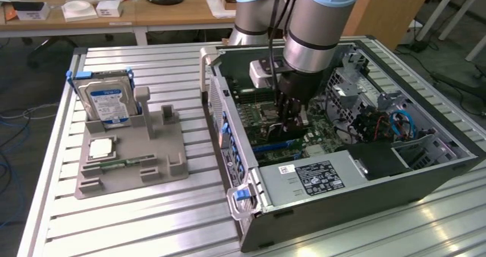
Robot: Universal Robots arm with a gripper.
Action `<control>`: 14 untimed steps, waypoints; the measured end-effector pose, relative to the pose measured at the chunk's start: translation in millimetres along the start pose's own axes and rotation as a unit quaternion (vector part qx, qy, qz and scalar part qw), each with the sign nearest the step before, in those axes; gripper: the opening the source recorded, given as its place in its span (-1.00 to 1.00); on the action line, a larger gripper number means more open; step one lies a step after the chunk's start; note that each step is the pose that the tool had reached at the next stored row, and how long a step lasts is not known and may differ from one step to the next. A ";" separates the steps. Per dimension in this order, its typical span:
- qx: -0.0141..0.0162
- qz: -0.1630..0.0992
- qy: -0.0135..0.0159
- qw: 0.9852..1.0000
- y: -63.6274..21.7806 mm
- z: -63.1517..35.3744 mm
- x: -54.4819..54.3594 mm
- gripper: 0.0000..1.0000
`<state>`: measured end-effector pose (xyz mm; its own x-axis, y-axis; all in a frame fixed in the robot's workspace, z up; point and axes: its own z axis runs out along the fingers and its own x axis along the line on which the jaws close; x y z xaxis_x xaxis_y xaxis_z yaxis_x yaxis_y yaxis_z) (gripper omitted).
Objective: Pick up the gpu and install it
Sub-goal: 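Insert the gpu into the slot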
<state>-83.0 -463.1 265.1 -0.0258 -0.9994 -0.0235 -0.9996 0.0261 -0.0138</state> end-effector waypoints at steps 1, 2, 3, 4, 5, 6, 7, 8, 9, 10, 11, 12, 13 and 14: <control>0.000 0.000 0.000 1.000 0.2 0.1 0.0 -0.47; 0.000 0.000 0.000 1.000 0.2 0.2 0.1 -0.47; 0.000 0.000 0.000 1.000 0.2 0.3 0.1 -0.47; 0.000 0.000 0.000 1.000 0.3 0.4 0.1 -0.47; 0.000 0.000 0.000 1.000 1.2 0.8 0.1 -0.47; 0.000 0.000 0.000 1.000 2.3 1.2 0.1 -0.47; 0.000 0.000 0.000 1.000 2.7 1.3 0.1 -0.47; 0.000 0.000 0.000 1.000 2.7 1.3 0.1 -0.47; 0.000 0.000 0.000 1.000 2.7 1.3 0.1 -0.47; 0.000 0.000 0.000 1.000 2.7 1.3 0.1 -0.47; 0.000 0.000 0.000 1.000 2.7 1.3 0.1 -0.47; 0.000 0.000 0.000 1.000 2.7 1.4 0.2 -0.47; 0.000 0.000 0.000 1.000 2.8 1.7 0.1 -0.47; 0.000 0.000 0.000 1.000 2.8 2.3 0.1 -0.47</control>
<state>-85.8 -463.1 262.7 -0.0255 -0.9994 -0.0235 -0.9996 0.0259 -0.0138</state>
